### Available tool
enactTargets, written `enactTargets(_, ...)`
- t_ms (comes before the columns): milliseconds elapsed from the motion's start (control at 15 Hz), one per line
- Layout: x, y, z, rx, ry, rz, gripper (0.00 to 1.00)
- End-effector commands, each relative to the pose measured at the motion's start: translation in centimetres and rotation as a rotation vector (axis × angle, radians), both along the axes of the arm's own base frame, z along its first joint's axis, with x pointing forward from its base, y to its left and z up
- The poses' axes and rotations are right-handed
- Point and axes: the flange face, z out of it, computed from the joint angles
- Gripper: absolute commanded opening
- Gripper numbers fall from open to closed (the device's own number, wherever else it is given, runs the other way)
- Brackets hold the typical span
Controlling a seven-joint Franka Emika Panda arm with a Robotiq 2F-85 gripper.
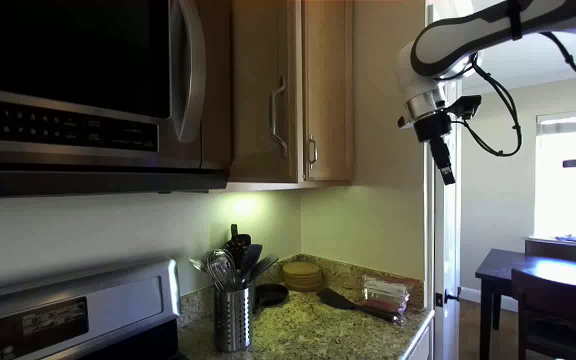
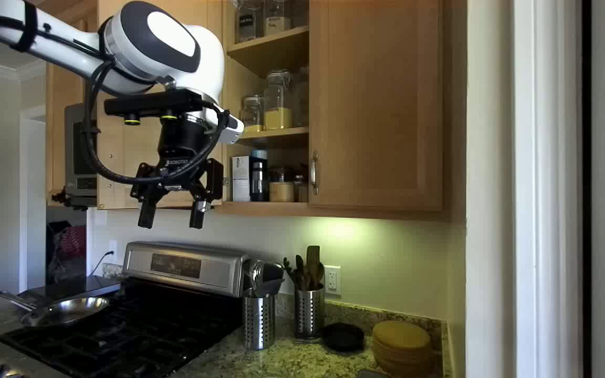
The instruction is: Close the top left cupboard door
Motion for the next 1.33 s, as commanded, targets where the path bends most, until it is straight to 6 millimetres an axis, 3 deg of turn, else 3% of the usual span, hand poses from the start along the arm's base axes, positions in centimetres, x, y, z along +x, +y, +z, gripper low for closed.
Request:
enactTargets(0, 0.0, 0.0, 0.1, 0.0, 0.001, 0.0, 1.0)
enactTargets(667, 0.1, 0.8, 0.0, -0.001, -0.023, -0.004, 1.0)
enactTargets(1267, 0.4, 6.3, 1.8, 0.118, -0.241, 0.07, 1.0)
